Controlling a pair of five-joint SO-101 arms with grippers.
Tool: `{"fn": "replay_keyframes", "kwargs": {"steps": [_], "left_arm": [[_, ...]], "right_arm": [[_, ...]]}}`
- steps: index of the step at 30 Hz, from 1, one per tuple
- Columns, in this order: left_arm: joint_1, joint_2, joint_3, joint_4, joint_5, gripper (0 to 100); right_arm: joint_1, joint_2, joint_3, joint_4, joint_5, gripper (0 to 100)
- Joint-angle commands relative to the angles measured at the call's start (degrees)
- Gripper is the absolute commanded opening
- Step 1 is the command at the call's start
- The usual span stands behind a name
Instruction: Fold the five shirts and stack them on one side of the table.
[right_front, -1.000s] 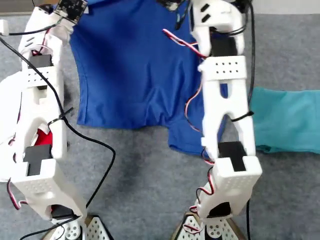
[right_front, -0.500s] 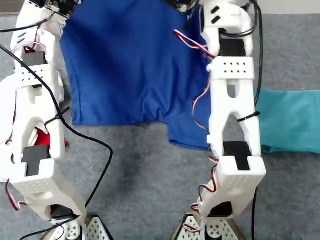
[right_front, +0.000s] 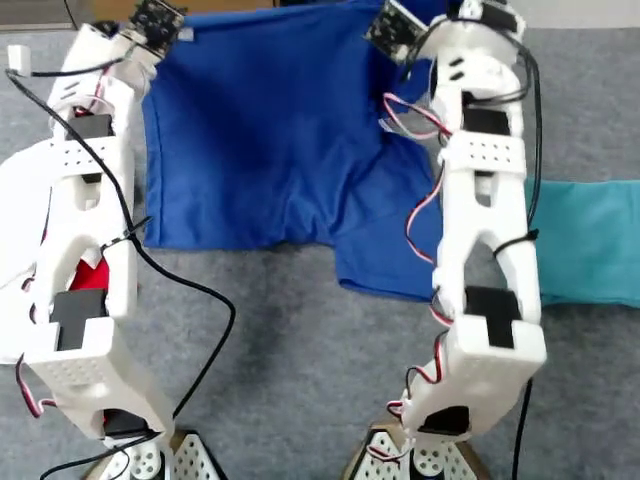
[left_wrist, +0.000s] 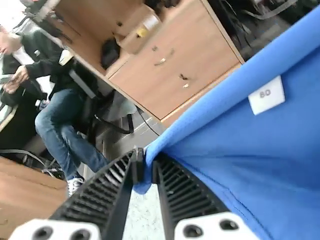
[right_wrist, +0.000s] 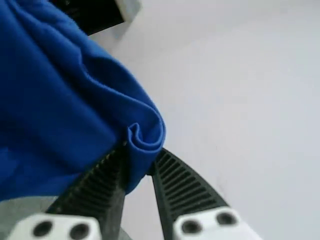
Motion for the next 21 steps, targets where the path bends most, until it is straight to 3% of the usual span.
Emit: {"fn": "replay_keyframes", "kwargs": {"steps": [1,7,14,21], "left_arm": [[0.2,-1.5,0.1,6.2,-3.8,2],[0.3,-6.2,0.6,25.2,-4.5,2],[-1.0,-7.3,0.1,39.6,-4.6,2],[-2.3,-6.8,0.6,45.3,-4.6,2]], "right_arm": [[3.5,-9.6,8.0,-1.2,1.1,0.2],[3.0,-19.6,24.8,-1.2,3.7,0.2],[4.9,-30.0,37.8,1.6,3.7,0.2],[5.5,-39.8,42.9,13.7,3.5,0.2]]}}
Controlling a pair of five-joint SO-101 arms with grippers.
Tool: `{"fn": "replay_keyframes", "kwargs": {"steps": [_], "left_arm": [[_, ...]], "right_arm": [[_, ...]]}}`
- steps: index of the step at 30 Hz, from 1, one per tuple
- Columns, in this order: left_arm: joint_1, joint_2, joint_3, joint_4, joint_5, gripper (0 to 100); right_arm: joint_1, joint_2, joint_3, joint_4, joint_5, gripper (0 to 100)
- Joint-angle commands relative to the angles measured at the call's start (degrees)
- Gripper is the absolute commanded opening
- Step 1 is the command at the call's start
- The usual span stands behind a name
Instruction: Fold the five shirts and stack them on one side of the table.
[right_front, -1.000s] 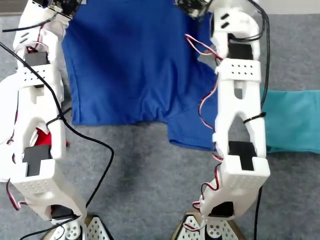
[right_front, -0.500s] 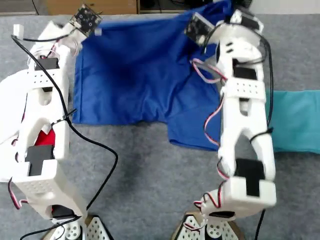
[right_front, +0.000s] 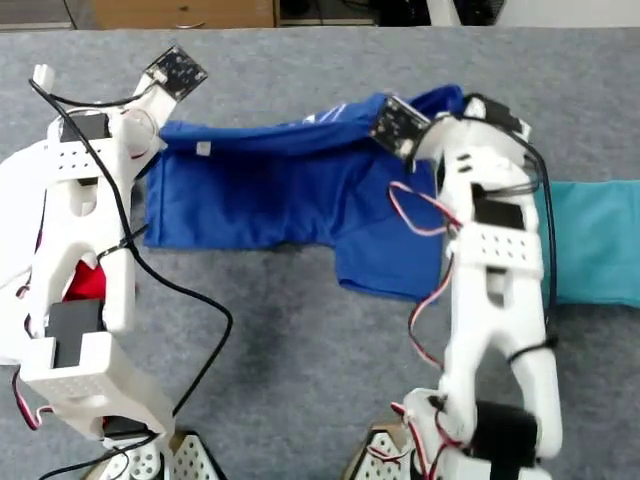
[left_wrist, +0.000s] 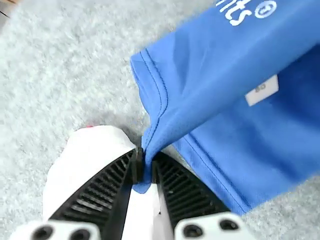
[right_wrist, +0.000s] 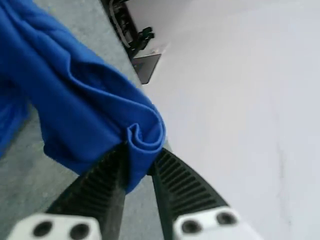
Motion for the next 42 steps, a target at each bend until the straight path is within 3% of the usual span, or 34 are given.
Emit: {"fn": "replay_keyframes", "kwargs": {"steps": [1,6,9,19,27,30,36,42], "left_arm": [[-2.5,-2.9,-0.4,0.7,-0.4,2],[-2.8,-3.3,-1.9,-1.5,0.9,2],[-3.9,-3.4,-6.3,-4.8,6.1,2],[-6.0,-3.4,-40.9,-6.3,22.5,2],[-6.3,-3.4,-64.5,-6.2,24.7,2],[-6.4,-3.4,-72.8,-1.7,24.3,2],[-6.1,-2.9,-91.3,18.1,20.9,2],[-6.8,-3.3,-91.3,26.4,14.4,2]], "right_arm": [[2.8,-5.3,1.5,2.0,0.4,0.2],[3.8,-6.0,0.0,0.7,-0.1,0.2],[5.8,-7.7,-3.4,-4.5,-5.2,0.2],[10.1,-11.2,-24.7,-8.0,-6.5,0.2],[16.0,-10.9,-40.3,-7.8,-6.5,0.2],[18.8,-12.1,-43.6,-7.8,-6.5,0.2],[24.0,-17.0,-45.0,-7.8,-9.3,0.2],[24.1,-20.8,-44.7,-7.6,-10.1,0.2]]}}
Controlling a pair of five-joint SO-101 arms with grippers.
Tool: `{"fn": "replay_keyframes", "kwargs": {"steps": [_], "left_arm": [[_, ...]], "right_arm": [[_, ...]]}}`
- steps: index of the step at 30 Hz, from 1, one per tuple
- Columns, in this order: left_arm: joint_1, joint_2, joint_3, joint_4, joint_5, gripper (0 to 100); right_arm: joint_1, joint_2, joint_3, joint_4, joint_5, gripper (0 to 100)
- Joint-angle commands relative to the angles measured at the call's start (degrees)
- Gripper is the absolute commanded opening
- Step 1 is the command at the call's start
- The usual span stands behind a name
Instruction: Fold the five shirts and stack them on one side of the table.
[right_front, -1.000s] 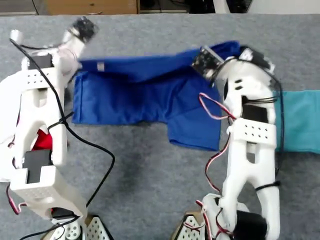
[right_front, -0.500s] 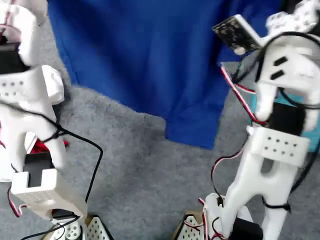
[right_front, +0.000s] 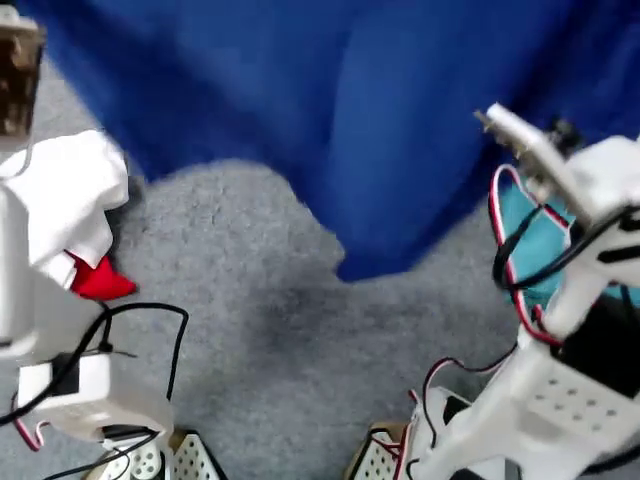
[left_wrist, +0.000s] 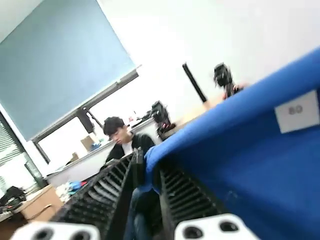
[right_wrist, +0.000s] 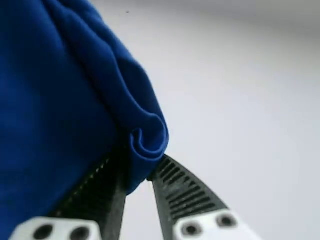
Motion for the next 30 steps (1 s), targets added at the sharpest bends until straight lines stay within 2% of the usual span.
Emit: {"fn": "replay_keyframes", "kwargs": {"steps": [1,7,11,19,25,30], "left_arm": [[-4.0,0.0,-0.6,3.8,-2.7,2],[-4.7,-0.1,-0.7,11.4,-6.5,2],[-4.7,-3.7,-0.4,17.3,-6.6,2],[-5.0,-6.2,-0.4,17.4,-5.9,2],[-8.0,-8.0,0.0,17.4,-6.0,2],[-8.0,-8.7,9.0,17.4,-8.5,2]], "right_arm": [[2.4,-0.9,-1.5,0.3,-0.5,0.2],[2.3,-3.8,-1.9,7.6,-0.1,0.2],[2.3,-6.5,-1.9,12.1,-0.1,0.2],[2.5,-12.7,-1.7,20.0,-0.1,0.2],[2.4,-14.9,-1.6,27.0,0.3,0.2],[2.3,-14.9,-0.2,29.9,3.1,0.2]]}}
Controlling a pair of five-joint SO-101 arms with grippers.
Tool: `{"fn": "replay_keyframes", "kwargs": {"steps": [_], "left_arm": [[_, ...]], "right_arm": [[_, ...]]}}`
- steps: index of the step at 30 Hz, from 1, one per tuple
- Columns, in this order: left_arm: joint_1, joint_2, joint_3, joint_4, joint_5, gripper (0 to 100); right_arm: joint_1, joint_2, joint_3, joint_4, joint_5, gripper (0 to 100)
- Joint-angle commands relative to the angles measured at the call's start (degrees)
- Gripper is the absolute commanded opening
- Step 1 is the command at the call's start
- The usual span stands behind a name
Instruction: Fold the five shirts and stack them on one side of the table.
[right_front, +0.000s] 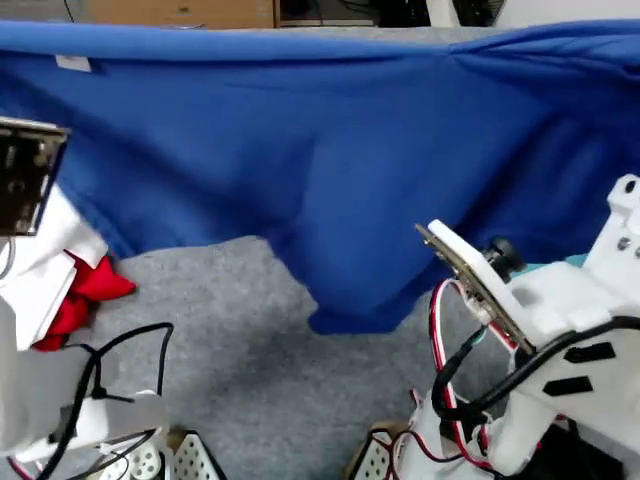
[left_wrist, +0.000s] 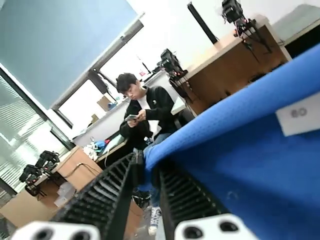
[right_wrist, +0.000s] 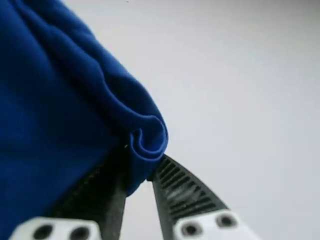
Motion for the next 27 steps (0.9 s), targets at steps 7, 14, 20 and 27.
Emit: {"fn": "replay_keyframes", "kwargs": {"steps": [7,14,20,27], "left_arm": [[-1.2,-3.1,13.1,0.7,-3.5,2],[2.5,-14.5,31.8,0.7,-9.1,2],[4.3,-23.2,41.8,0.6,-12.5,2],[4.3,-25.3,42.4,-2.8,-12.2,2]], "right_arm": [[0.3,0.0,1.2,0.7,1.1,0.2],[-4.4,-0.2,0.9,0.7,1.2,0.2],[-4.3,-0.4,0.8,-1.9,1.8,0.2],[-4.3,-0.4,-0.1,-2.5,3.7,0.2]]}}
